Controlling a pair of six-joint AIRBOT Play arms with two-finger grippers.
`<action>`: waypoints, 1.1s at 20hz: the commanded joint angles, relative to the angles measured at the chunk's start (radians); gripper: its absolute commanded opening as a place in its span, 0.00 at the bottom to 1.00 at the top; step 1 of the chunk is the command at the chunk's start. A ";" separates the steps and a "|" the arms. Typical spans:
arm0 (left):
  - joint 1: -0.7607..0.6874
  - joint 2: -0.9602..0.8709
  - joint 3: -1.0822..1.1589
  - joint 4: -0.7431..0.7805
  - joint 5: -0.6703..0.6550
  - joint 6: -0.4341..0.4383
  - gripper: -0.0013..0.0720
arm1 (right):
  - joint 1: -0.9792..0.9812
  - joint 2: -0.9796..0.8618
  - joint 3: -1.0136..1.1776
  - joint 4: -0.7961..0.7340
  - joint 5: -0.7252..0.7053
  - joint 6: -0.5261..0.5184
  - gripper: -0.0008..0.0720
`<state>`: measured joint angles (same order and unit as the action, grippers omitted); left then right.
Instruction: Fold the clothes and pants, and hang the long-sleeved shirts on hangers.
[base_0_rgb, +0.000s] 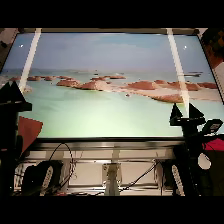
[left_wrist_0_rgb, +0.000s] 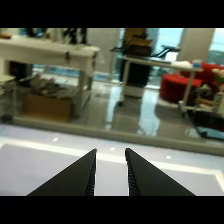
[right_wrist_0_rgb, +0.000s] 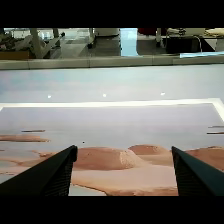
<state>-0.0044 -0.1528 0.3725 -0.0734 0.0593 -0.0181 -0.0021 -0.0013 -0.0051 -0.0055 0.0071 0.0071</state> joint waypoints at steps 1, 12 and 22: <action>0.000 -0.072 0.114 -0.002 -0.066 0.001 0.35 | 0.001 0.000 0.001 0.000 0.000 0.000 0.91; 0.000 -0.422 0.257 0.875 -0.535 -0.426 0.08 | 0.001 0.000 0.001 0.001 0.004 0.002 0.91; 0.061 -0.762 0.329 1.944 -0.906 -1.798 0.23 | 0.001 -0.021 0.001 0.001 0.097 0.132 0.93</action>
<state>0.0265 -0.8490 0.6765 1.6527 -0.7231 -1.4464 -0.0021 -0.0097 -0.0044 -0.0055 0.0776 0.0452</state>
